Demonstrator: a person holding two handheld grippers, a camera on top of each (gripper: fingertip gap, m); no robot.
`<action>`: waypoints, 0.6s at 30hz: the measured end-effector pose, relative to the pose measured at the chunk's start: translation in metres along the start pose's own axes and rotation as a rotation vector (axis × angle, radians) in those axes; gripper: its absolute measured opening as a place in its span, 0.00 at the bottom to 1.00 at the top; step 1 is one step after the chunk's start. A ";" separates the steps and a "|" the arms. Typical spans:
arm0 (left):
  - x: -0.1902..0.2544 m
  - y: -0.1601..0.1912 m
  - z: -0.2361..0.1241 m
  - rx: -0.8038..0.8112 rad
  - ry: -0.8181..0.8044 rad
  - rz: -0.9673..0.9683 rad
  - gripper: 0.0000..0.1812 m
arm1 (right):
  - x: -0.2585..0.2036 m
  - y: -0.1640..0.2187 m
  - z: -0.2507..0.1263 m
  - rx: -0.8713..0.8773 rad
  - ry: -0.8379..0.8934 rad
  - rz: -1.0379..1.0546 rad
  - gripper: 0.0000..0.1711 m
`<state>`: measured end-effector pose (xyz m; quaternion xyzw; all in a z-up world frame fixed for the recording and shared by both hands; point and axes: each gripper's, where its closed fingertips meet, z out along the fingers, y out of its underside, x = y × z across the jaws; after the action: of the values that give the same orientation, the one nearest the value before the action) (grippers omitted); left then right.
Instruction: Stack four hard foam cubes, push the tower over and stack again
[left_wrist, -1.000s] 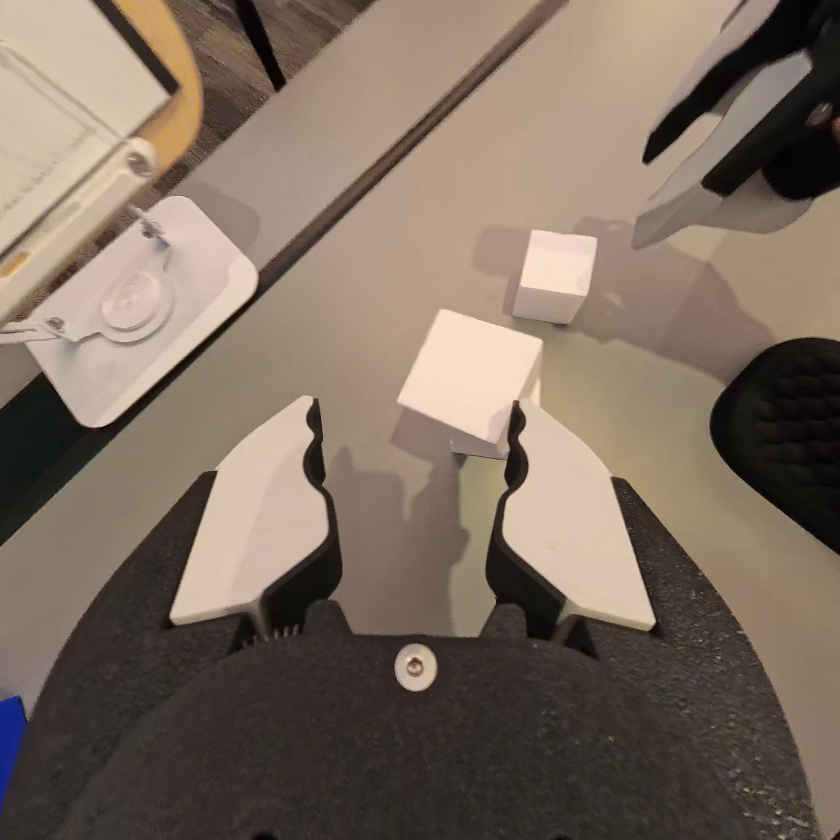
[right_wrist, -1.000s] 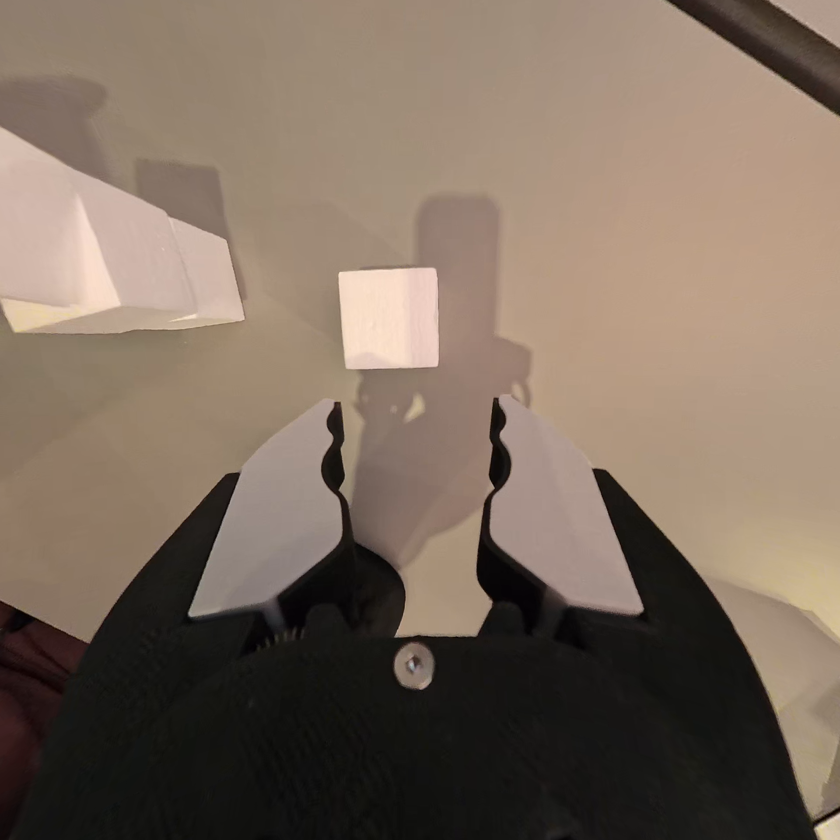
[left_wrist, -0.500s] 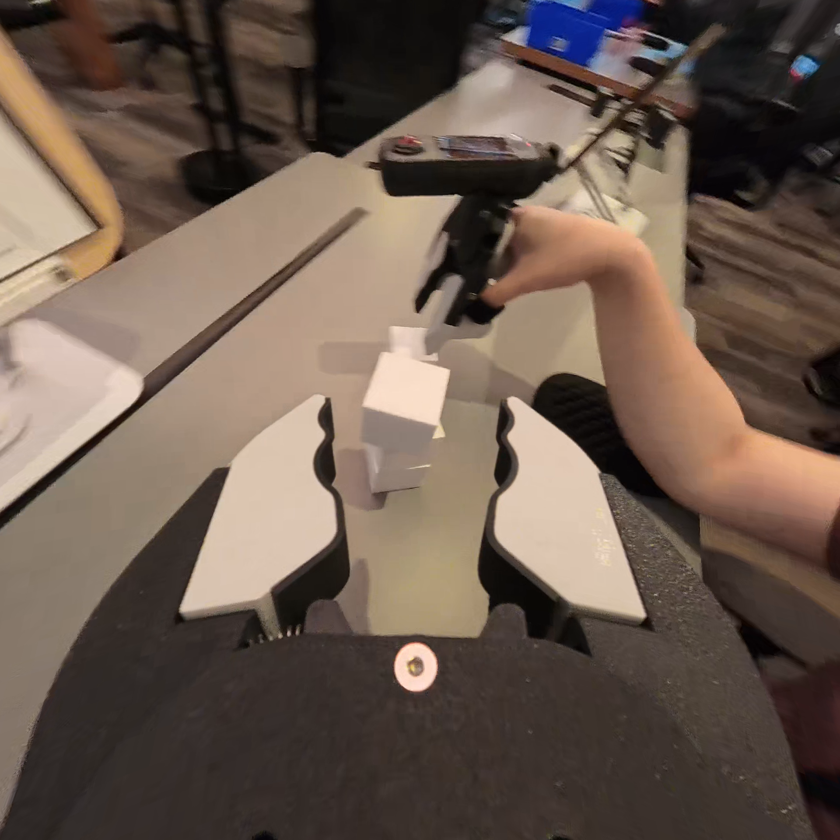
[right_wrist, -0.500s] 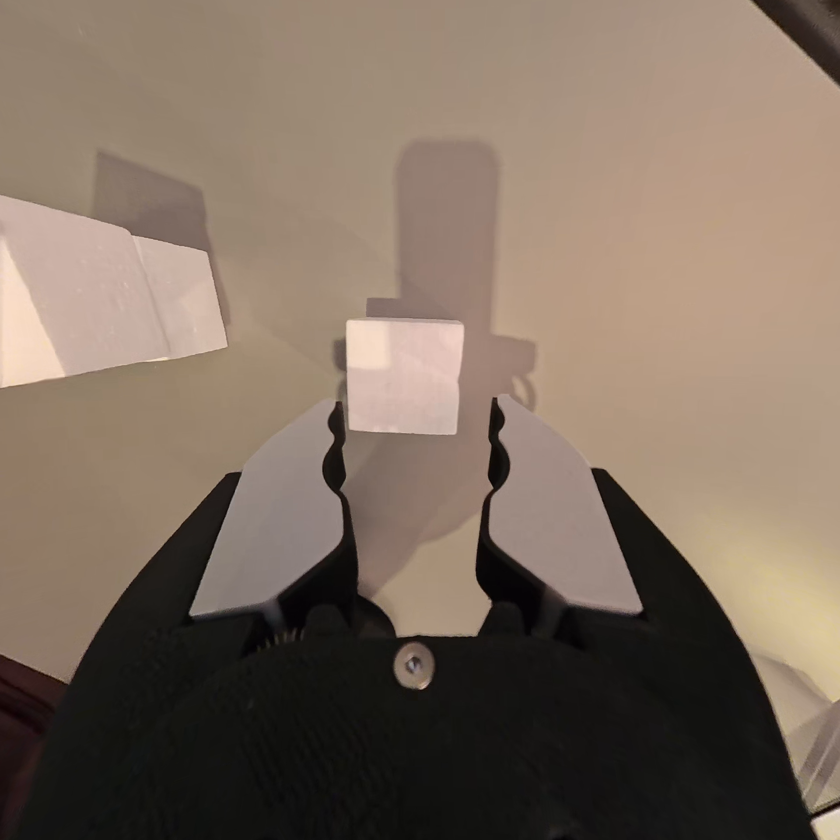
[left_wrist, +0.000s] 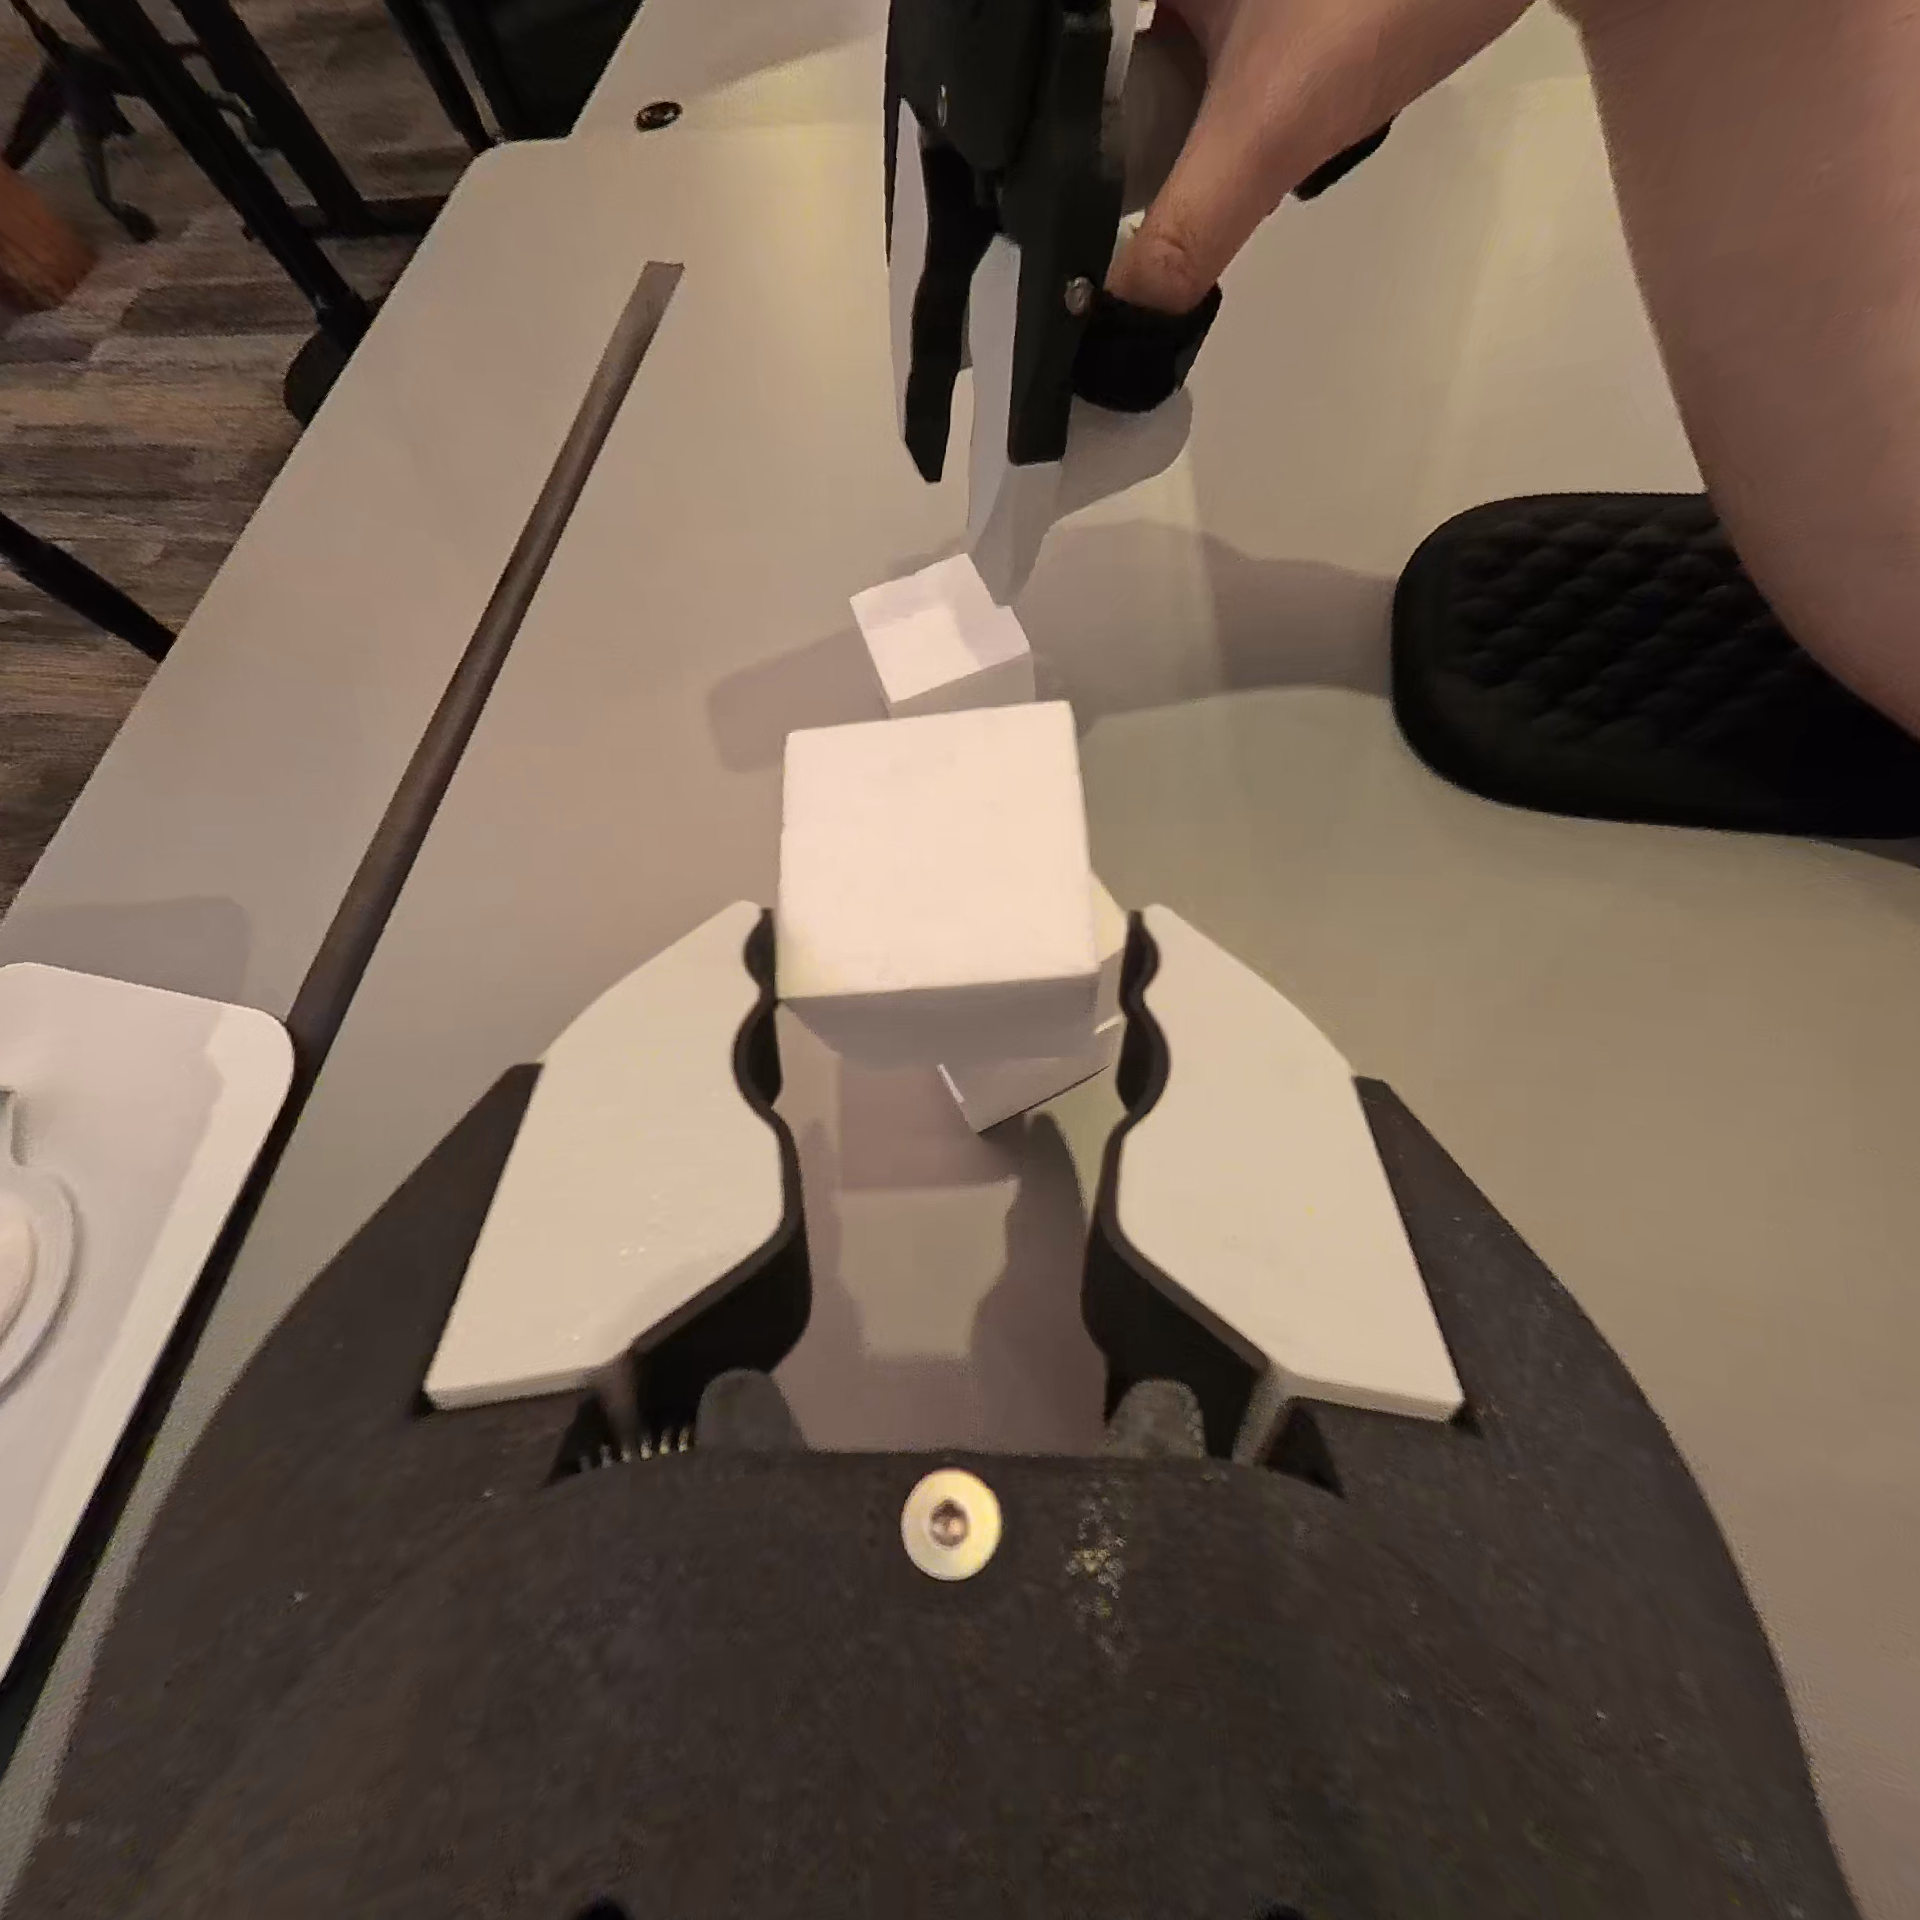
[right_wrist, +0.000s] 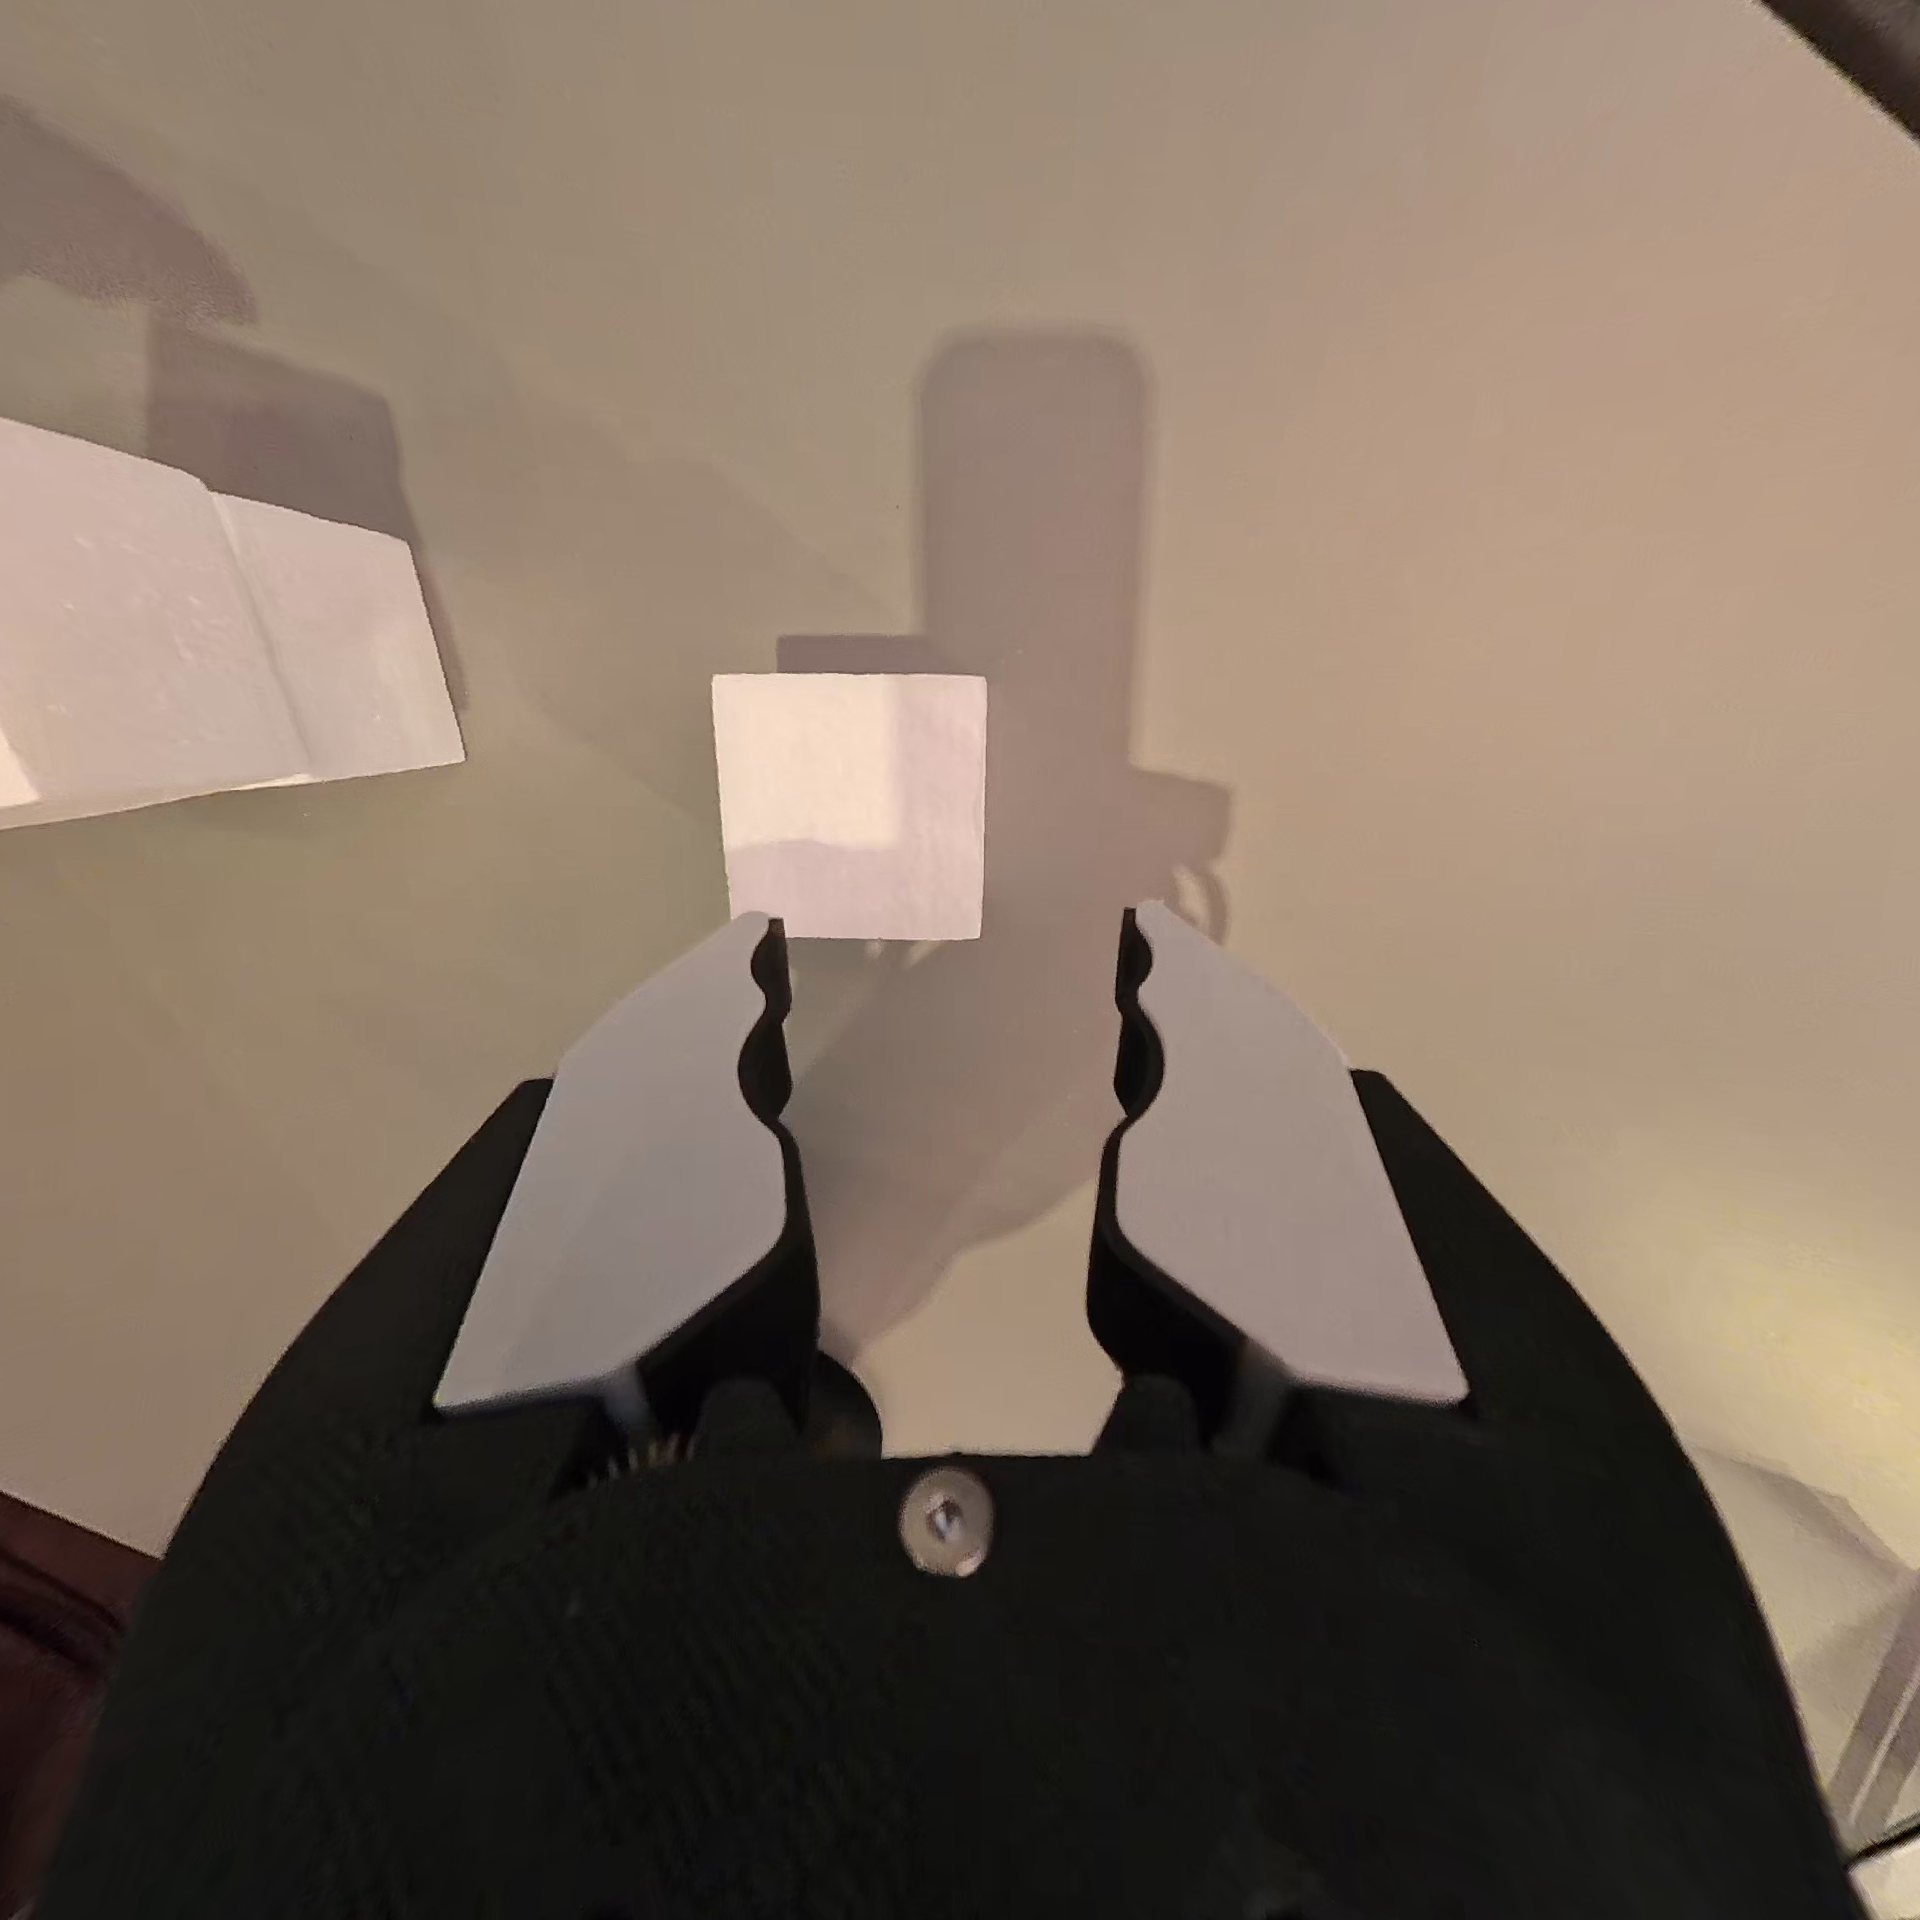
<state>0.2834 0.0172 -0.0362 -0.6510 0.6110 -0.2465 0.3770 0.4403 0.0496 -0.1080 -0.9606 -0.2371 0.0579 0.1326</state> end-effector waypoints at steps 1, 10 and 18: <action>-0.001 0.001 0.002 -0.015 -0.011 0.006 0.33 | 0.000 0.000 0.001 -0.005 0.001 -0.002 0.36; -0.008 -0.032 -0.019 0.001 -0.155 -0.296 0.33 | 0.000 0.002 0.003 -0.016 -0.008 -0.006 0.35; -0.007 -0.033 -0.021 0.000 -0.314 -0.324 0.33 | 0.003 0.004 0.000 -0.006 -0.016 0.002 0.35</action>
<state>0.2860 0.0190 0.0038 -0.7710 0.4323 -0.1993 0.4231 0.4447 0.0476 -0.1098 -0.9608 -0.2376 0.0651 0.1275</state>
